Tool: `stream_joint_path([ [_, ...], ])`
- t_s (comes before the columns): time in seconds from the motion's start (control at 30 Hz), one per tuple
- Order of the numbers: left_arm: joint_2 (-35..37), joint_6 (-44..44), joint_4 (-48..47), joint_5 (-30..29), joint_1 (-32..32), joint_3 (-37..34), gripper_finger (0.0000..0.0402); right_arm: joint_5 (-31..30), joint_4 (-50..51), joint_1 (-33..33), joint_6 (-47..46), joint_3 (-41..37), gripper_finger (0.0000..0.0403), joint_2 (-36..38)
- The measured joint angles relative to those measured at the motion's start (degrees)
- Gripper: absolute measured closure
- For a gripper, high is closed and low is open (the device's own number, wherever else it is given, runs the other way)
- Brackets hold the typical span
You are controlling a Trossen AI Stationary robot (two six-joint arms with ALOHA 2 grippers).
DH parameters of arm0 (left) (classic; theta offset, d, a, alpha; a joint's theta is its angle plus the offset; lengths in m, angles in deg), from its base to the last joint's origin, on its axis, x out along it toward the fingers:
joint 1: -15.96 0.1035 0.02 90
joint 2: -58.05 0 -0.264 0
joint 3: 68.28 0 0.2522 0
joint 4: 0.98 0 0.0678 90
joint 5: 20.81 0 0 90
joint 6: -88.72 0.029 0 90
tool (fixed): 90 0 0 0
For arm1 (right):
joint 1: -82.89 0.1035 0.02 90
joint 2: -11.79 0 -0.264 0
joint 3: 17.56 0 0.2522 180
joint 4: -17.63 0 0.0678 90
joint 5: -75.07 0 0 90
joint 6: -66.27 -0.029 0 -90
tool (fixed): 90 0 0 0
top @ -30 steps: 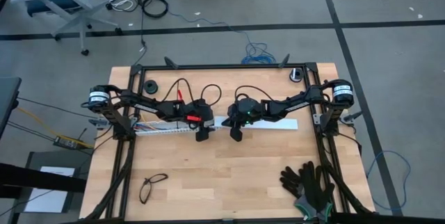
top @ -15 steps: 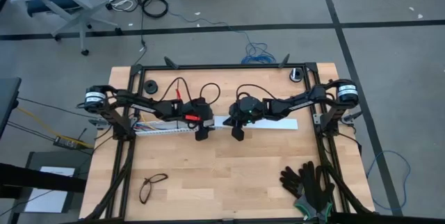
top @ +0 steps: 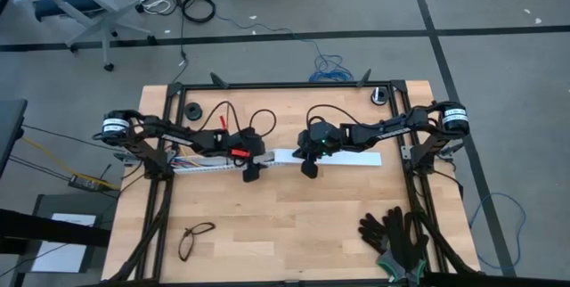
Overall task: Ziptie cables
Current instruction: Close the white cable duct using the cover
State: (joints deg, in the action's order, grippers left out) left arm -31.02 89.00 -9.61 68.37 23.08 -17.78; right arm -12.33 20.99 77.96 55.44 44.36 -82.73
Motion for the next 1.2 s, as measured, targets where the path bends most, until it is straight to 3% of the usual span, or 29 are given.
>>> stream_joint_path([
  [0.43,0.00,-3.77,11.05,0.45,-0.04,-6.28,0.0129,0.01,1.78,-0.09,-1.17,0.00,0.0403,-0.08],
  [0.7,0.00,-3.44,12.10,-2.22,-0.06,-6.26,0.0129,1.72,-0.21,-0.26,-2.26,0.35,0.0403,-3.77],
  [1.2,-0.02,-3.46,11.91,-2.05,-0.09,-6.28,0.0143,2.85,-3.22,-0.44,-2.10,0.28,0.0403,-3.80],
])
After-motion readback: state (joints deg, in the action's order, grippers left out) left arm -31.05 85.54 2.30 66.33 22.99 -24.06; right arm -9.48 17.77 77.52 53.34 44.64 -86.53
